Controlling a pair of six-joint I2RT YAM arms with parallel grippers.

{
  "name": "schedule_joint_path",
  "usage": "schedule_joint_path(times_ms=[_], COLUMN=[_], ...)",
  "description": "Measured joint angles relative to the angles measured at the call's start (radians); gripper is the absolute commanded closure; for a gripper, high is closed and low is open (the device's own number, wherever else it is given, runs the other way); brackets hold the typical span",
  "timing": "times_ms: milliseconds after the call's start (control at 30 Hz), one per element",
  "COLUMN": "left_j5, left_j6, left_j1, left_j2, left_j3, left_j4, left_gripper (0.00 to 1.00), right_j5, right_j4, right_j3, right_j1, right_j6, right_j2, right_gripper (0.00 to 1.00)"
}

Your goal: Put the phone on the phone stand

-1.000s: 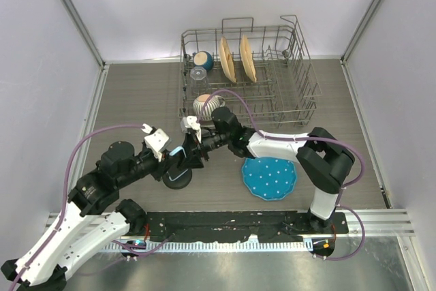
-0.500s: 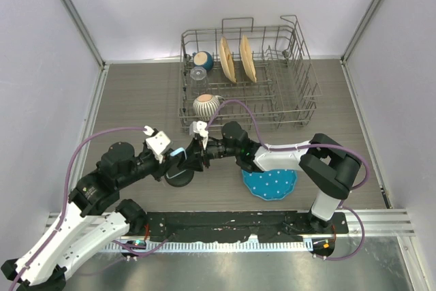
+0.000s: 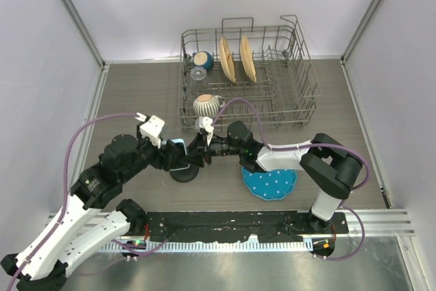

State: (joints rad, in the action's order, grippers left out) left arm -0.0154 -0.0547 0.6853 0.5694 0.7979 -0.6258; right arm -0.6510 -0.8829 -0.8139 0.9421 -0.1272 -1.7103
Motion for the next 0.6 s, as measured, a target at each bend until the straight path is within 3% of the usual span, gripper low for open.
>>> schedule_joint_path(times_ms=[200, 333, 500, 600], left_j5=[-0.249, -0.337, -0.385, -0.419], left_j6=[-0.237, -0.383, -0.472, -0.489], left_j1=[0.0, 0.0, 0.0, 0.005], left_j2=[0.051, 0.066, 0.111, 0.148], left_j3=[0.182, 0.288, 0.296, 0.285], left_j4=[-0.123, -0.216, -0.272, -0.278], left_gripper=[0.14, 0.12, 0.0, 0.0], right_j5=[0.095, 0.191, 0.306, 0.352], right_j4=[-0.048, -0.092, -0.111, -0.097], right_j3=[0.0, 0.0, -0.002, -0.013], right_j1=[-0.001, 0.017, 0.061, 0.082], right_j6=[-0.069, -0.104, -0.103, -0.085], right_j2=[-0.008, -0.026, -0.04, -0.046], right_gripper=[0.99, 0.99, 0.99, 0.99])
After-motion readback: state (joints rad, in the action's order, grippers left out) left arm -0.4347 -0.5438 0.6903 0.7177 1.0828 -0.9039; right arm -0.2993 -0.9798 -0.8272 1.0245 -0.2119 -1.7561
